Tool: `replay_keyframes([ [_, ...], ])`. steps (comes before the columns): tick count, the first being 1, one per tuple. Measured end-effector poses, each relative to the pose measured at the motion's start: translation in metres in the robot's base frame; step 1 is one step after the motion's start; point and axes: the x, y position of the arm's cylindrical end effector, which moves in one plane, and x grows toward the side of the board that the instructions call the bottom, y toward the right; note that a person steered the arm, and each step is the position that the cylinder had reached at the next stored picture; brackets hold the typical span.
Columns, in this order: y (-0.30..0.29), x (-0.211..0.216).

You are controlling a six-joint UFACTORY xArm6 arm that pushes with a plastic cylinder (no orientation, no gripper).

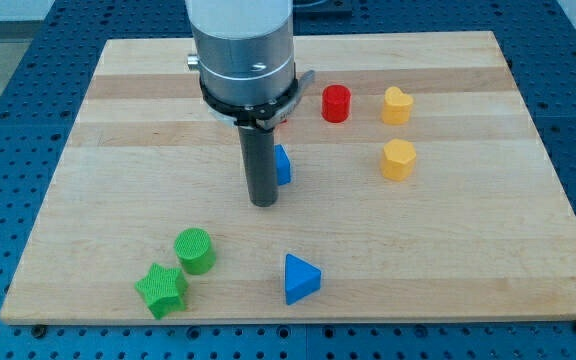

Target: Slightly move blue cube towards the bottom side of the red star

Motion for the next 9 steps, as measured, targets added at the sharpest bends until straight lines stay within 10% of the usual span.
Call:
replay_keyframes([
  [4,-0.06,-0.011],
  [9,0.045,0.0],
])
